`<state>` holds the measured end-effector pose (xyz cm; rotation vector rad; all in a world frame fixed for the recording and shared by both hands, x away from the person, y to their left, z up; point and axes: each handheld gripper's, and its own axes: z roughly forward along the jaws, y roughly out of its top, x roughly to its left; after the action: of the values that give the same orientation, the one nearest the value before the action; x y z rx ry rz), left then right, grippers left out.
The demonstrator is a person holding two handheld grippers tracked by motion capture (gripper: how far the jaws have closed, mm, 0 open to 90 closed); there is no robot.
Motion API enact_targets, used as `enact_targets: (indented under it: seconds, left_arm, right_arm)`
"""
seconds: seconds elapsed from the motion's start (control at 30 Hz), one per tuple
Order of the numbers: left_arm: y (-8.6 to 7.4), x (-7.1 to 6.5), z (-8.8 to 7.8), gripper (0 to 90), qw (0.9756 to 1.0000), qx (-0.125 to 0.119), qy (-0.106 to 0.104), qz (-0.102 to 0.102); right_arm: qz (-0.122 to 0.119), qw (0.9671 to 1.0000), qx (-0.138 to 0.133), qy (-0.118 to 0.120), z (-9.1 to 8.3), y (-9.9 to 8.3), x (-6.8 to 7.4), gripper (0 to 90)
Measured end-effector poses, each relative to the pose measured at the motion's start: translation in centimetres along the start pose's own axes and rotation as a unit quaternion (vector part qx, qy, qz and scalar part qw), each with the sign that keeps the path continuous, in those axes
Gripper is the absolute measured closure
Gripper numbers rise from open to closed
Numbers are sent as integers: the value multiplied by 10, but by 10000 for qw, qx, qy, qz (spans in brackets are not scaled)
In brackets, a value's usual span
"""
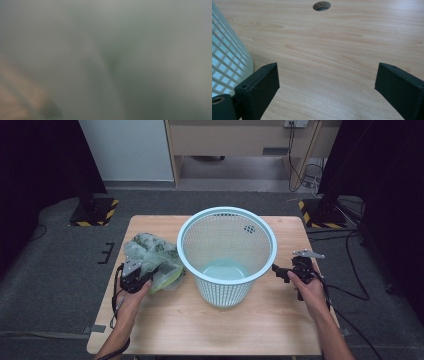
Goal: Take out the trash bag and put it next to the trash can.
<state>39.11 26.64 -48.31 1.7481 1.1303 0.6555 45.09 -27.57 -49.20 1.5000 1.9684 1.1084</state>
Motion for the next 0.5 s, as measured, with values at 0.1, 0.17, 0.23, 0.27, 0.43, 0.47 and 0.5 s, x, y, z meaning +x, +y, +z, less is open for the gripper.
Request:
enact_targets:
  seconds: [0.1, 0.17, 0.23, 0.27, 0.43, 0.47, 0.5]
  left_arm:
    - [-5, -2, 3, 547, 9999, 82, 90, 80]
    - [-8, -2, 6, 433, 9999, 86, 94, 18]
    - [-10, -3, 8, 386, 9999, 82, 107, -11]
    - [-10, -3, 8, 360, 9999, 77, 113, -27]
    - [-11, -3, 6, 285, 9999, 2, 127, -81]
    - [-11, -4, 6, 280, 9999, -7, 126, -99]
    - [-11, -4, 6, 277, 9999, -14, 121, -111]
  right_arm:
    - [-64, 9999, 99, -86, 4, -6, 1, 56]
    - [-110, 9998, 138, -128, 5, -11, 4, 55]
    - [-99, 9996, 234, -143, 7, -15, 6, 49]
    - [-113, 9994, 284, -167, 9, -18, 7, 49]
    - [-234, 9977, 521, -375, 17, -32, 8, 53]
    - [-195, 9972, 580, -432, 20, -35, 8, 54]
    - [-179, 9966, 648, -473, 21, -37, 8, 54]
